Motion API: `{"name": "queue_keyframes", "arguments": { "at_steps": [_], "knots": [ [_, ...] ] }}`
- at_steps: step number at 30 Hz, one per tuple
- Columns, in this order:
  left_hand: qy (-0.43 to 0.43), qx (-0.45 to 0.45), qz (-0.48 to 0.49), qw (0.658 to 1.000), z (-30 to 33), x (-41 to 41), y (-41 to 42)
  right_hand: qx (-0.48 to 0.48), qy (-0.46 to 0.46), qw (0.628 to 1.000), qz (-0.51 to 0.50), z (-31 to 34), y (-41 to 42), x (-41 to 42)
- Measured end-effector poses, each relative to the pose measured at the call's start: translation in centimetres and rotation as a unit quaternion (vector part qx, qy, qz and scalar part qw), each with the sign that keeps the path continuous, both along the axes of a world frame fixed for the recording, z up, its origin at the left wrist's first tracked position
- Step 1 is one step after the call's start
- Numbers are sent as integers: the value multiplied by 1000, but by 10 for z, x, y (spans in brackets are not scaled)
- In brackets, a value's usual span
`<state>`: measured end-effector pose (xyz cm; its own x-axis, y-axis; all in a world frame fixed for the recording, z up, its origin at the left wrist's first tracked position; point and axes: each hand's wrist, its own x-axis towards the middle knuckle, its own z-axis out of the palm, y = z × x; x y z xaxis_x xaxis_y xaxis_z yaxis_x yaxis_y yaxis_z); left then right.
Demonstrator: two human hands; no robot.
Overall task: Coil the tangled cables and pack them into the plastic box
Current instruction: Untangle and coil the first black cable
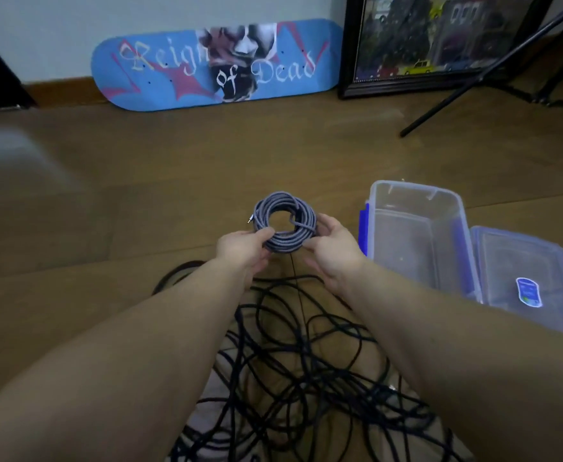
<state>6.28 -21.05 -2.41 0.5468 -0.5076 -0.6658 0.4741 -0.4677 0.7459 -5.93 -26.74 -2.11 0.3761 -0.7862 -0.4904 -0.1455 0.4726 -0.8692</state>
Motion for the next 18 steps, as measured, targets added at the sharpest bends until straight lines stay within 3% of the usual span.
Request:
{"name": "queue_keyframes", "arguments": {
  "at_steps": [10,18],
  "knots": [
    [-22,108,4,994,-67,2,-7,30,30,998,48,-45,6,-5],
    [-36,87,-4,996,-64,-6,3,-2,58,997,51,-56,13,-13]
  ]
}}
